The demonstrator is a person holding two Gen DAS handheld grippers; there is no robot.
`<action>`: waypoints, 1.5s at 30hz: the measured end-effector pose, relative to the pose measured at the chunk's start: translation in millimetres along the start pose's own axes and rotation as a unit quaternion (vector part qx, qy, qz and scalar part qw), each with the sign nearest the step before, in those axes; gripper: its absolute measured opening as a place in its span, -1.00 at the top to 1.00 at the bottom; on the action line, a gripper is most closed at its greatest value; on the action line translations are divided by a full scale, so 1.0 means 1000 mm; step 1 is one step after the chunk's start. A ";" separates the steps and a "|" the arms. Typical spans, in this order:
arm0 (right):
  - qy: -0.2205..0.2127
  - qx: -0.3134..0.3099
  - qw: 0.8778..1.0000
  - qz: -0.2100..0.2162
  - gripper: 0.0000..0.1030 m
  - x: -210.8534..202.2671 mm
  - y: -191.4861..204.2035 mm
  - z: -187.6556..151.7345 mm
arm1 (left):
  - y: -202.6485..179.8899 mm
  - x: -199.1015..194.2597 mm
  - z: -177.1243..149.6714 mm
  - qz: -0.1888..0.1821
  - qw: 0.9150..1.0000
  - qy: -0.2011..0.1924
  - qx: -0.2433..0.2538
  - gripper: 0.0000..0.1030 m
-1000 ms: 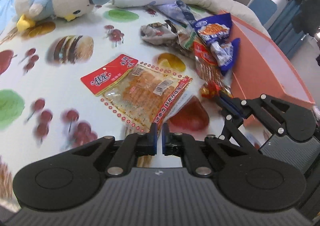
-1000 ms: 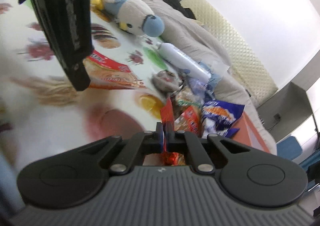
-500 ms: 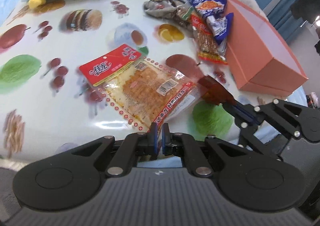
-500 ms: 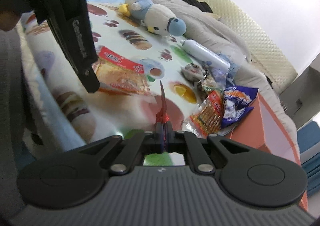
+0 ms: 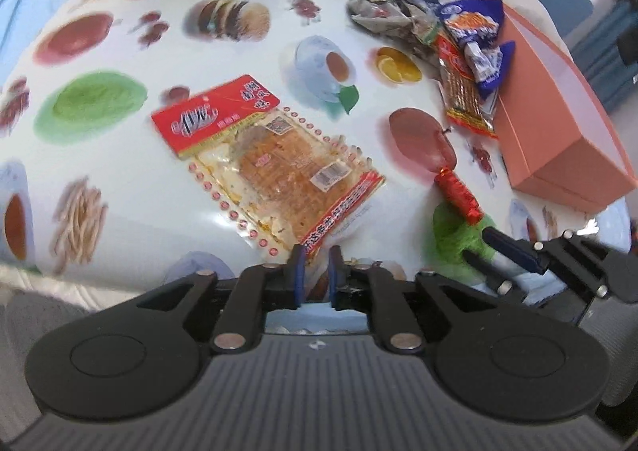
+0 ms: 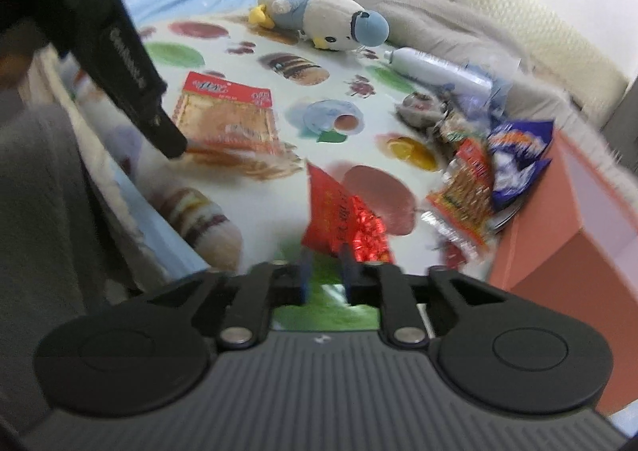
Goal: Organize snacks
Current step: 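Open both tools and reposition over the red foil candies and spicy strip pack, then grasp the red foil candy with the right tool while the left tool grasps the red-and-clear spicy strip pack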
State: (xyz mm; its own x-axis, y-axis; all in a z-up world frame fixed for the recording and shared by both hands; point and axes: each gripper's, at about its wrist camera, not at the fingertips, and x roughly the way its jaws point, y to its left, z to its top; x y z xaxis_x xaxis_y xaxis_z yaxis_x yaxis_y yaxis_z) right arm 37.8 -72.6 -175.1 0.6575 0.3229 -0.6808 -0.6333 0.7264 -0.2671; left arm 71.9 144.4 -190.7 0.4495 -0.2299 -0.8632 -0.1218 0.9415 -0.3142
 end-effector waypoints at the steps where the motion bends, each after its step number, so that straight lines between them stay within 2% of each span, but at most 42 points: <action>1: -0.001 0.012 1.000 0.010 0.28 -0.001 -0.002 0.000 | 0.001 -0.001 0.000 -0.006 1.000 0.001 -0.010 0.54; 2: -0.005 0.025 0.999 0.019 0.23 -0.002 -0.004 -0.001 | 0.001 -0.002 0.000 -0.009 1.000 -0.001 -0.020 0.44; 4: -0.010 0.040 0.999 0.029 0.09 -0.004 -0.006 -0.001 | -0.001 -0.003 0.002 0.001 0.999 -0.006 -0.036 -0.26; 5: -0.012 0.048 0.998 0.035 0.00 -0.005 -0.008 -0.002 | -0.002 -0.004 0.002 0.007 0.999 -0.010 -0.042 -0.39; 6: -0.013 0.057 0.998 0.039 -0.26 -0.005 -0.010 -0.002 | -0.004 -0.005 0.003 0.011 0.999 -0.015 -0.047 -0.56; 7: -0.014 0.067 0.997 0.041 -0.46 -0.005 -0.012 -0.002 | -0.005 -0.005 0.004 0.014 0.998 -0.019 -0.053 -0.64; 10: -0.022 0.102 0.993 0.047 -0.49 -0.004 -0.022 -0.003 | -0.005 -0.006 0.009 0.020 0.996 -0.031 -0.082 -0.76; 16: -0.037 0.172 0.984 0.040 -0.48 0.001 -0.045 -0.007 | -0.005 -0.001 0.019 0.037 0.991 -0.050 -0.121 -0.86; 21: -0.028 0.204 0.978 0.035 -0.45 0.019 -0.059 -0.009 | -0.007 0.016 0.024 0.056 0.987 -0.041 -0.144 -0.87; 24: -0.018 0.206 0.977 0.045 -0.42 0.032 -0.059 -0.010 | -0.006 0.023 0.024 0.068 0.983 -0.044 -0.162 -0.87; 25: -0.018 0.204 0.978 0.047 -0.32 0.035 -0.058 -0.010 | -0.006 0.024 0.024 0.074 0.982 -0.045 -0.167 -0.87; 29: -0.011 0.183 0.982 0.043 -0.17 0.046 -0.051 -0.007 | -0.005 0.027 0.028 0.092 0.976 -0.051 -0.190 -0.87; 31: -0.011 0.178 0.983 0.049 0.01 0.049 -0.048 -0.007 | -0.008 0.032 0.032 0.108 0.976 -0.046 -0.185 -0.87; 33: -0.009 0.177 0.983 0.051 0.10 0.050 -0.047 -0.007 | -0.010 0.039 0.034 0.120 0.975 -0.038 -0.181 -0.87; 34: -0.010 0.173 0.984 0.047 0.28 0.050 -0.046 -0.006 | -0.012 0.042 0.035 0.126 0.975 -0.033 -0.178 -0.87; 38: -0.008 0.173 0.984 0.046 0.28 0.045 -0.050 -0.008 | -0.021 0.053 0.038 0.144 0.976 -0.028 -0.158 -0.92; 45: -0.007 0.163 0.986 0.019 0.28 0.038 -0.052 -0.012 | -0.035 0.071 0.040 0.176 0.977 -0.020 -0.123 -1.00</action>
State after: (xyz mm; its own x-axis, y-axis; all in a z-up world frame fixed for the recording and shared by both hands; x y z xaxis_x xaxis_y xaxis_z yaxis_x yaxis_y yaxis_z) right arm 90.8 -105.3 -195.4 0.6423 0.3606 -0.6763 -0.4950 0.8688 -0.0069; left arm 143.7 105.2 -225.6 0.3752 0.1114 -0.9202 -0.4811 0.8720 -0.0905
